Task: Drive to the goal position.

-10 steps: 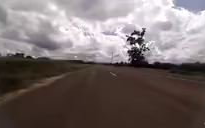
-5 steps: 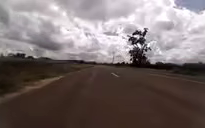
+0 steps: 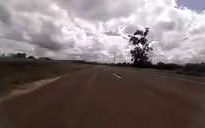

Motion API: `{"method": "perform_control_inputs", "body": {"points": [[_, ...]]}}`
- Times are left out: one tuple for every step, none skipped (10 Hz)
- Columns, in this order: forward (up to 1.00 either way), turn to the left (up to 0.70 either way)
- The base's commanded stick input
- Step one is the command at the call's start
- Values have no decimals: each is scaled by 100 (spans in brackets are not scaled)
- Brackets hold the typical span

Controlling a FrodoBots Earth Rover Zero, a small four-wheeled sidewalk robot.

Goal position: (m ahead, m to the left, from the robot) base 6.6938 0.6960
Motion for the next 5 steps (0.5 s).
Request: {"method": "perform_control_inputs", "body": {"points": [[100, 0], [100, 0], [100, -9], [100, -21], [100, -21]]}}
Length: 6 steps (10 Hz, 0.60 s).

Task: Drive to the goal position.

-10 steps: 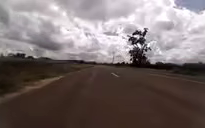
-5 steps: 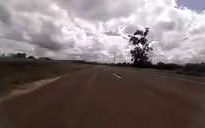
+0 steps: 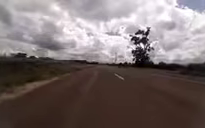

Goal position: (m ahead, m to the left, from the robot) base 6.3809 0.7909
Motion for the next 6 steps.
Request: {"method": "perform_control_inputs", "body": {"points": [[100, -9], [100, 0], [100, 0], [100, 0], [100, 0], [100, 0]]}}
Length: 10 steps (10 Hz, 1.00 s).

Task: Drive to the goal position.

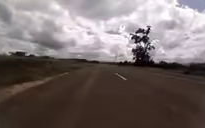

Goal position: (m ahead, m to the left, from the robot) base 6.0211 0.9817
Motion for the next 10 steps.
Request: {"method": "perform_control_inputs", "body": {"points": [[100, 0], [100, 0], [100, 0], [100, 0], [100, 0], [100, 0], [100, 0], [100, 0], [100, 0], [100, -21]]}}
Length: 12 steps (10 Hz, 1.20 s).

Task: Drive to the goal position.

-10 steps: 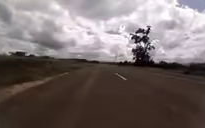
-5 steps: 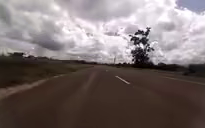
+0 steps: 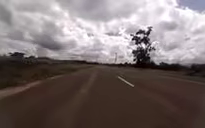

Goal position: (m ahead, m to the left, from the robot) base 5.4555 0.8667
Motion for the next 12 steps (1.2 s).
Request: {"method": "perform_control_inputs", "body": {"points": [[100, -31], [100, -34], [100, -18], [100, -1], [100, 0], [100, 0], [100, 0], [100, 0], [100, 0], [100, 0], [100, 0], [100, -4]]}}
